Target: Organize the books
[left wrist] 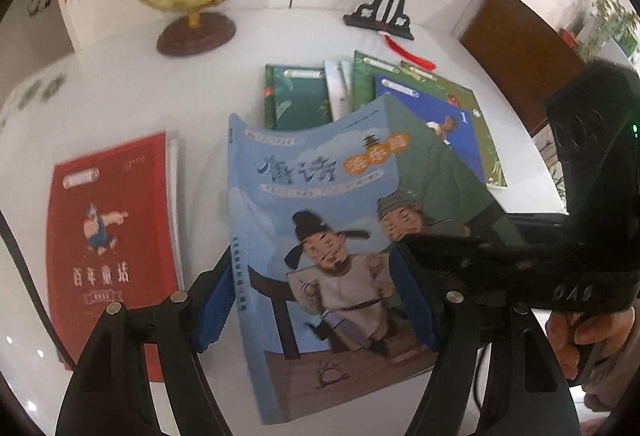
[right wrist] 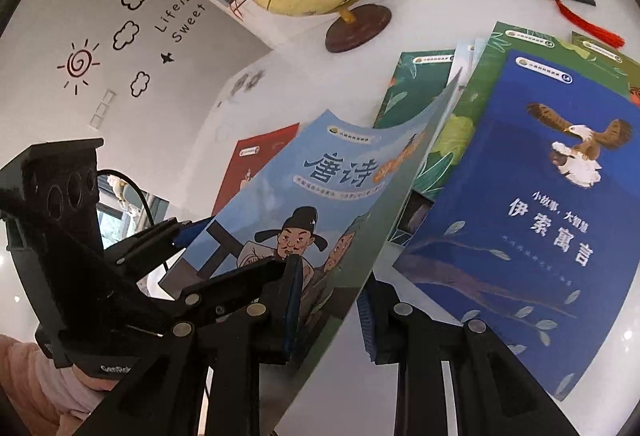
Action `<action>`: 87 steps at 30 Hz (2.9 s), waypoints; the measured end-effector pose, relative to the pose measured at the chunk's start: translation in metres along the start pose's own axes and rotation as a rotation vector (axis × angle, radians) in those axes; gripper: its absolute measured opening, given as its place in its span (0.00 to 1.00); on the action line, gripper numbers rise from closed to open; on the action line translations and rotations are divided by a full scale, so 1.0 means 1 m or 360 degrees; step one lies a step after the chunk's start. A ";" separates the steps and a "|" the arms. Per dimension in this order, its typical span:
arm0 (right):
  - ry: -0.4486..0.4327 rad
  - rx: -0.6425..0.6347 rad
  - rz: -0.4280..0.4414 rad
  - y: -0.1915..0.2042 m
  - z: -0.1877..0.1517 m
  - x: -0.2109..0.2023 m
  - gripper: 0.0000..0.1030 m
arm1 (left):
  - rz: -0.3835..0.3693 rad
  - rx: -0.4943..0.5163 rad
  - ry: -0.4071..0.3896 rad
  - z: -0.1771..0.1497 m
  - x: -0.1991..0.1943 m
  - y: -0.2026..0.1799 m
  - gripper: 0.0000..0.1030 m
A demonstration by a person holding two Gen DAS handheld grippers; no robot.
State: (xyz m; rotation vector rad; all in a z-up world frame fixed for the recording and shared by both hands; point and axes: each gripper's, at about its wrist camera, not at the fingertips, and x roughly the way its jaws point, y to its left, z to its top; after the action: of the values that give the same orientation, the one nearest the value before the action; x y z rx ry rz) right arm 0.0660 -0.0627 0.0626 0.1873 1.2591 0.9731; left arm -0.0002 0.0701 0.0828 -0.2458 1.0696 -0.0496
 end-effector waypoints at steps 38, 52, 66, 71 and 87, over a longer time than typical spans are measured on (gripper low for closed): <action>0.0267 0.0410 0.0680 -0.071 0.020 0.046 0.44 | -0.0247 -0.0427 0.0353 -0.017 0.057 0.056 0.85; 0.0210 0.0457 0.0286 -0.049 0.012 0.070 0.07 | -0.0223 -0.0378 0.0332 -0.020 0.059 0.054 0.93; 0.0015 0.0652 0.0490 -0.088 -0.015 0.004 0.07 | -0.0426 -0.0541 0.0399 -0.016 0.072 0.047 0.93; 0.0004 0.1038 0.0617 -0.122 -0.034 0.005 0.08 | -0.0431 -0.0484 0.0447 -0.033 0.073 0.030 0.93; 0.0123 0.1097 0.0660 -0.146 -0.029 0.009 0.08 | -0.0713 -0.0730 0.0358 -0.040 0.076 0.032 0.87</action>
State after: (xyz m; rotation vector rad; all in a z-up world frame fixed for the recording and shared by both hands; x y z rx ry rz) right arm 0.1157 -0.1558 -0.0431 0.9858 1.6292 0.8584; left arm -0.0005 0.0824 -0.0082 -0.9096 1.2242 -0.2394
